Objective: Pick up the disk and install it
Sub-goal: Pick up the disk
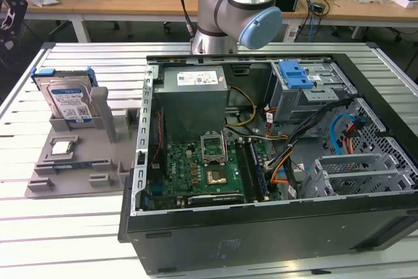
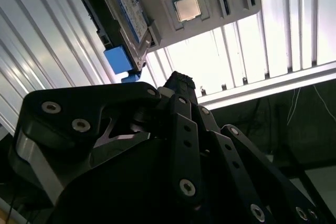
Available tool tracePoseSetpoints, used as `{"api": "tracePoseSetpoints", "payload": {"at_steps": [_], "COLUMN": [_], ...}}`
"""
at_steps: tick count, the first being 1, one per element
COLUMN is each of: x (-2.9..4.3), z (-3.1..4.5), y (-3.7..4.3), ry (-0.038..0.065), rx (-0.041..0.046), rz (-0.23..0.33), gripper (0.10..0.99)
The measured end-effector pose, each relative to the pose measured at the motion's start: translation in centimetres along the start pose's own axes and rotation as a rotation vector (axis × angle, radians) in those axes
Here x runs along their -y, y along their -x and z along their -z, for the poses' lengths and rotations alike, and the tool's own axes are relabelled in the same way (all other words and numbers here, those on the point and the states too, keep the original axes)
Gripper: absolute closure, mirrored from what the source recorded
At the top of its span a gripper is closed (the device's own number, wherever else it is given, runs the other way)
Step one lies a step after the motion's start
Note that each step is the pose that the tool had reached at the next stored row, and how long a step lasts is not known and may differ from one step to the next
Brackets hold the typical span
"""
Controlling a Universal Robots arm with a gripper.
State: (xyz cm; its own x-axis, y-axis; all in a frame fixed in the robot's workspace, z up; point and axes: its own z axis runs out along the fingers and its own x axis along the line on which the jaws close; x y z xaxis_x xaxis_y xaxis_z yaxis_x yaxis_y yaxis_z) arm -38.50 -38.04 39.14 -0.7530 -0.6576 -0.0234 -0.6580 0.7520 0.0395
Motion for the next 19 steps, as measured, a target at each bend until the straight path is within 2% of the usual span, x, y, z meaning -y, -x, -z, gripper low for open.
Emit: {"api": "tracePoseSetpoints", "payload": {"at_steps": [5,19], "x": [0.0,0.0], "z": [0.0,0.0], "y": [0.0,0.0], "ry": [0.001,0.003], "rx": [-0.002,-0.0057], "rz": [0.049,0.142], "gripper": [0.98,0.98]}}
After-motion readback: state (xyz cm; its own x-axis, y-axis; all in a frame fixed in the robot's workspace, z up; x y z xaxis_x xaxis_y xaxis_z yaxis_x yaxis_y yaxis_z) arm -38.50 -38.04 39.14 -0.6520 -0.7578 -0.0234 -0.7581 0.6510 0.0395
